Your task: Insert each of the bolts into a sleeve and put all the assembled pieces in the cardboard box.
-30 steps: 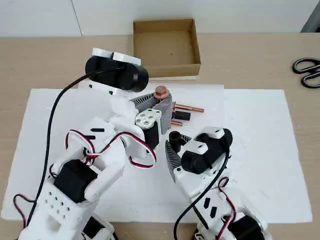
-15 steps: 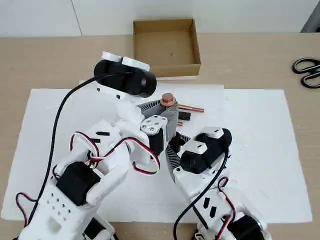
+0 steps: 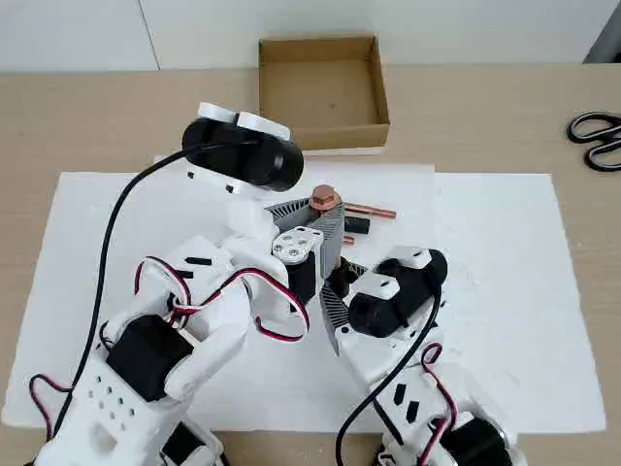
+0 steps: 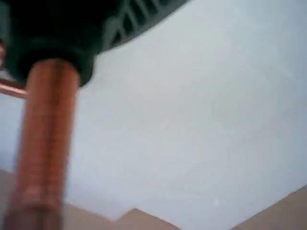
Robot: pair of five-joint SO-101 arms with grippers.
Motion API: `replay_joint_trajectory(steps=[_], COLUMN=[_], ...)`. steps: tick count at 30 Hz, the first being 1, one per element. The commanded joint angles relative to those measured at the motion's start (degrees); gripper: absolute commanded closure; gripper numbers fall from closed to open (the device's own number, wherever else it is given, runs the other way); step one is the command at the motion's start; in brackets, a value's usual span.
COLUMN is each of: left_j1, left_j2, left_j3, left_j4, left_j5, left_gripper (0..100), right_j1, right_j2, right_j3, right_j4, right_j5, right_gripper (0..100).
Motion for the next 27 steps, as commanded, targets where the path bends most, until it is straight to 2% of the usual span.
replay_joint_trajectory(steps=[1, 27], left_j1=[0.3, 0.8], left_j2=[-1.1, -0.9], left_j3=[-2.3, 3.2], left_j4=[1.0, -0.4], left_j5=[0.2, -0.1], left_gripper=[99, 99], right_j1=[0.5, 0.5], right_j2=[-0.4, -0.5], right_j3=[-0.4, -0.4], right_j4=[0.0, 0.0], right_j5=[-0.6, -0.6], right_gripper=[99.5, 99.5])
